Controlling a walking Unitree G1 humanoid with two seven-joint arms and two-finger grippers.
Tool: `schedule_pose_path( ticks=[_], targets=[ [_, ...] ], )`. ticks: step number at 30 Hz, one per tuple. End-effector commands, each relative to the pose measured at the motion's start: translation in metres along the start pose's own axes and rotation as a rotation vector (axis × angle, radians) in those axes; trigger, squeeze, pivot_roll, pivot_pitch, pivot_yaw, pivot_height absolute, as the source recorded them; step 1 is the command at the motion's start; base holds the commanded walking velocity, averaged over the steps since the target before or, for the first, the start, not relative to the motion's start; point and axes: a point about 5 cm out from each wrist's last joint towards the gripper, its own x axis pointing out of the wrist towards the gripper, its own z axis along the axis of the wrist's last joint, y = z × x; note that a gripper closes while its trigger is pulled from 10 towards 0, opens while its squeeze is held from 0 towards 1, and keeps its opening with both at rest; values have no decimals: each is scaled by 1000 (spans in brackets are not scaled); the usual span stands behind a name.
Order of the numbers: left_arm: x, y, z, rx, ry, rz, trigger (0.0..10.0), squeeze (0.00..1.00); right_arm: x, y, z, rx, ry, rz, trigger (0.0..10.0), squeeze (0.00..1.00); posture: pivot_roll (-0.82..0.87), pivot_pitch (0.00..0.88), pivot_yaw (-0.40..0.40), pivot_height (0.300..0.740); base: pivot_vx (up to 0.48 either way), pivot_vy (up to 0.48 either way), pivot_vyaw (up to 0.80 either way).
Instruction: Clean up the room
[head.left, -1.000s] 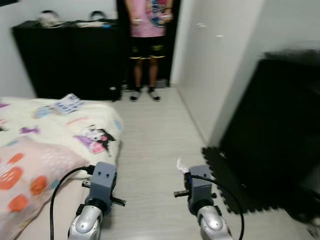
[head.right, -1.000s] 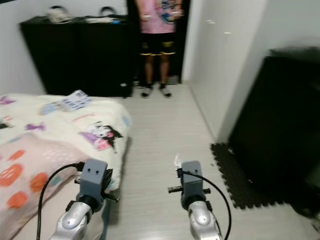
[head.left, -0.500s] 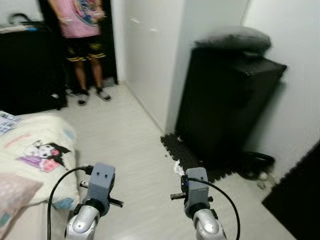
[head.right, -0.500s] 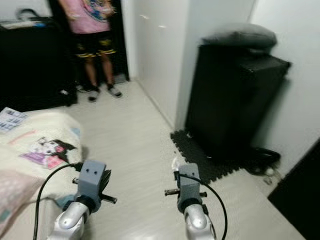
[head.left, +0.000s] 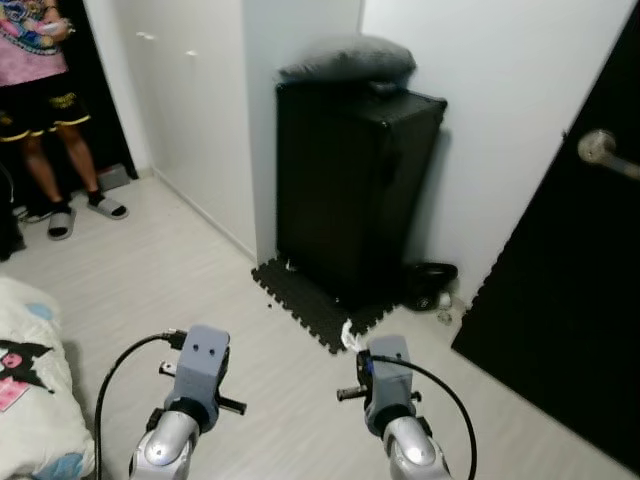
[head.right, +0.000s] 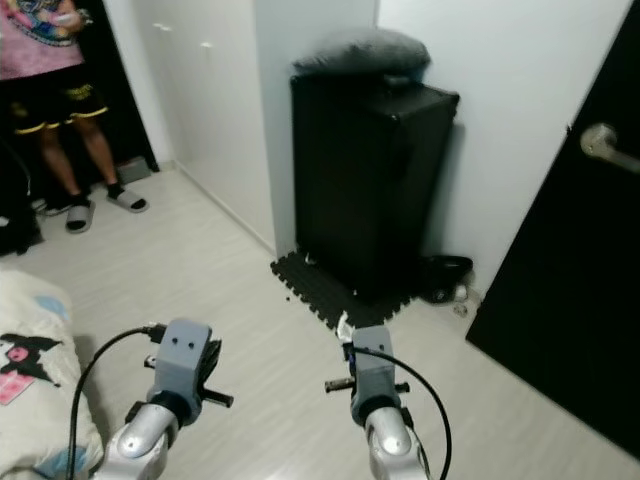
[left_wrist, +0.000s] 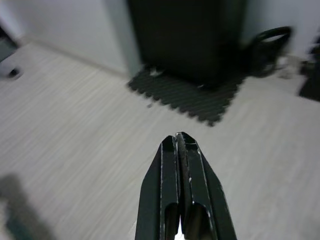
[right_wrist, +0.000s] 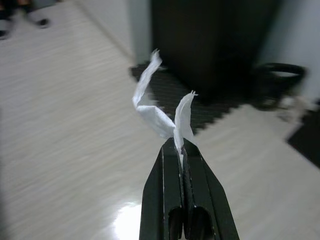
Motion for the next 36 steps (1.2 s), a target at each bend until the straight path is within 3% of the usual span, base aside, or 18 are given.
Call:
schedule_pose_path(
  ticks=[1, 36],
  targets=[
    [-1, -3, -2, -2, 10, -10, 10000, 0, -2, -1, -3, 5, 7, -3, 10000, 0, 73, 123, -6, 740, 0, 0, -800],
    [0, -6, -1, -12, 7, -4, 10000, 0, -1, -5, -4, 2, 14, -9, 10000, 0, 63, 121, -18, 740, 0, 0, -800]
  ],
)
